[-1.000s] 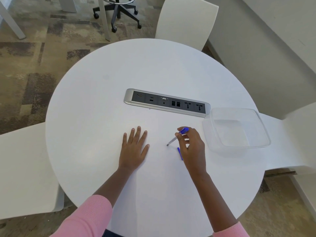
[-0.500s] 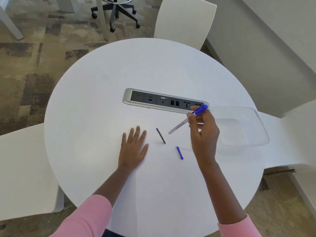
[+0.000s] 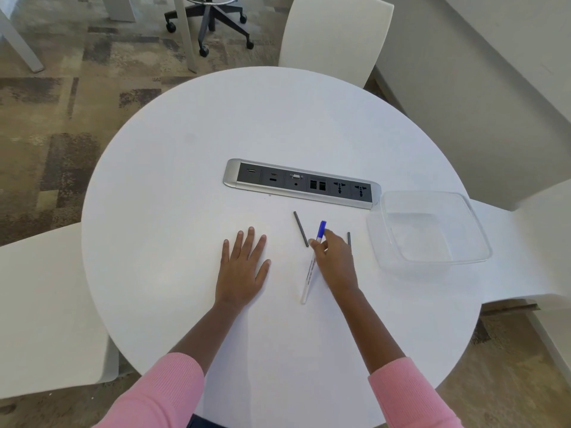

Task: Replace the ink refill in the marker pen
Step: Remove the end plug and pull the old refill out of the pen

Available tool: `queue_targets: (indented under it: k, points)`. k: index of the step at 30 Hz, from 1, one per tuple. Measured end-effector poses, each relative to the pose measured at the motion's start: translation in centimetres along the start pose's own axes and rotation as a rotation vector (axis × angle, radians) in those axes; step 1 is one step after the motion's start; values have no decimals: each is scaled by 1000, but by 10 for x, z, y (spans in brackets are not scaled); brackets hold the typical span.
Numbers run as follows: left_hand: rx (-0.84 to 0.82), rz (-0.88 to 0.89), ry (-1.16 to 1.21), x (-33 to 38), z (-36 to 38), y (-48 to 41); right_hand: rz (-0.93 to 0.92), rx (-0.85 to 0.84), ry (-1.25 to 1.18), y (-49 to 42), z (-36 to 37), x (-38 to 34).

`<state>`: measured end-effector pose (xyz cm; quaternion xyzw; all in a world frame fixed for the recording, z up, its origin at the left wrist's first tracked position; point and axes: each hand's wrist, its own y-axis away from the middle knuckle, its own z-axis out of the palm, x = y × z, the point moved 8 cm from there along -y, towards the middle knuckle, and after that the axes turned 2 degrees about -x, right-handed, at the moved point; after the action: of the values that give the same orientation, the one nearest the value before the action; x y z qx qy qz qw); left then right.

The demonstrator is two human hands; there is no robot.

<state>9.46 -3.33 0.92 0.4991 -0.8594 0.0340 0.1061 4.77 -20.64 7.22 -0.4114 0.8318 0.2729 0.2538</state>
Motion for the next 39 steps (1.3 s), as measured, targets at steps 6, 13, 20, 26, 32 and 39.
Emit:
queue_targets:
  k: [6,13,20,26,32,39]
  points:
    - [-28,-11,19,-1,1,1,72,-68,21,-10,26,9]
    - [-36,-4,5,-1,3,-1,45,-117,65,-10,45,0]
    - [-41,-3,14,-1,4,-1,43,-84,79,-17,45,-7]
    - [-29,-11,28,-3,5,-1,36,-75,87,-22,43,-6]
    - [28,7,16,-1,3,0,-68,80,220,-36,15,-7]
    - [-2,0,18,-1,4,0,-72,66,357,-55,8,-3]
